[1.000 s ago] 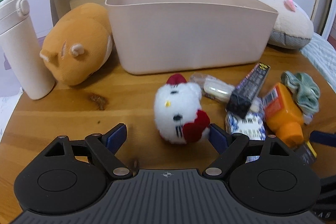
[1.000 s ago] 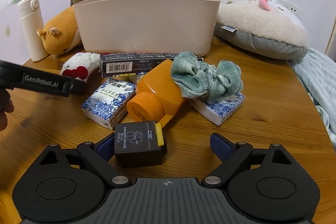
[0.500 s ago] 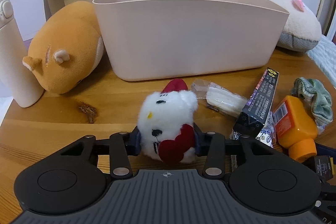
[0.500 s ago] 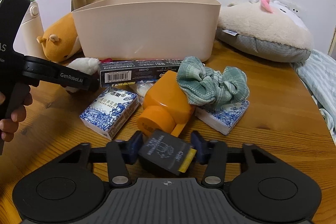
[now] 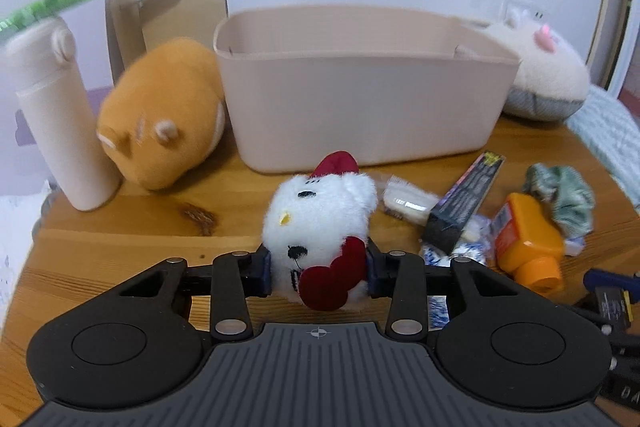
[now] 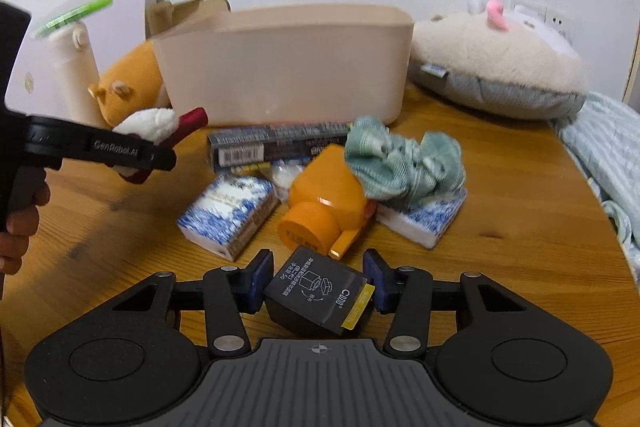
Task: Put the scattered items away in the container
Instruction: 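Carry both items over the beige bin and open both tools to release them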
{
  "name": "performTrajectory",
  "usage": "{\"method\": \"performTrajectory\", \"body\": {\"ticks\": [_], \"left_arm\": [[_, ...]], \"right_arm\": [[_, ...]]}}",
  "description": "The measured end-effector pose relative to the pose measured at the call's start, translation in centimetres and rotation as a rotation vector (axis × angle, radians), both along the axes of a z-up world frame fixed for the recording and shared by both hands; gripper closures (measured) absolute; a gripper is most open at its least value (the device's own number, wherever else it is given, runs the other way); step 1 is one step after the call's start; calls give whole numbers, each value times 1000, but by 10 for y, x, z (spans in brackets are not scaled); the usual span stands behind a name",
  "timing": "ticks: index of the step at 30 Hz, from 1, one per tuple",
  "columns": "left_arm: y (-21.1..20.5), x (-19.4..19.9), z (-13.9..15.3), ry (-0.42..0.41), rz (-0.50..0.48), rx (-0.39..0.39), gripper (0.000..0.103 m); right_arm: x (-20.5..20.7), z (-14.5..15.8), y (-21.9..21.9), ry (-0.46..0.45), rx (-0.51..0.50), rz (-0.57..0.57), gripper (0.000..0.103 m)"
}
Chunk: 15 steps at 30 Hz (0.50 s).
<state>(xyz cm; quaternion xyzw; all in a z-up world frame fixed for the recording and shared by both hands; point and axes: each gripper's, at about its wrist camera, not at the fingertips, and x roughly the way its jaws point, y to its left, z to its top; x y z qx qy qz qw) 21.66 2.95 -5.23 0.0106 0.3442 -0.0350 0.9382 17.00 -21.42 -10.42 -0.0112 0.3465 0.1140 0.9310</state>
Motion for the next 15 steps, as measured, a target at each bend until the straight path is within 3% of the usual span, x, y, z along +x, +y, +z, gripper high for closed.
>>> {"method": "performTrajectory", "body": {"ticks": [7,12,15], "left_arm": [[2,-16,47,-125,1,3,62],[-1,-4,76,-193,0,34,62],[-4,11,93,-231,8,67,62]], "right_arm": [[-3,45,-5,-102,-3,29,57],[18,84,-6,-201,-16,46,57],[42,101,-7,-211,15,61,57]]}}
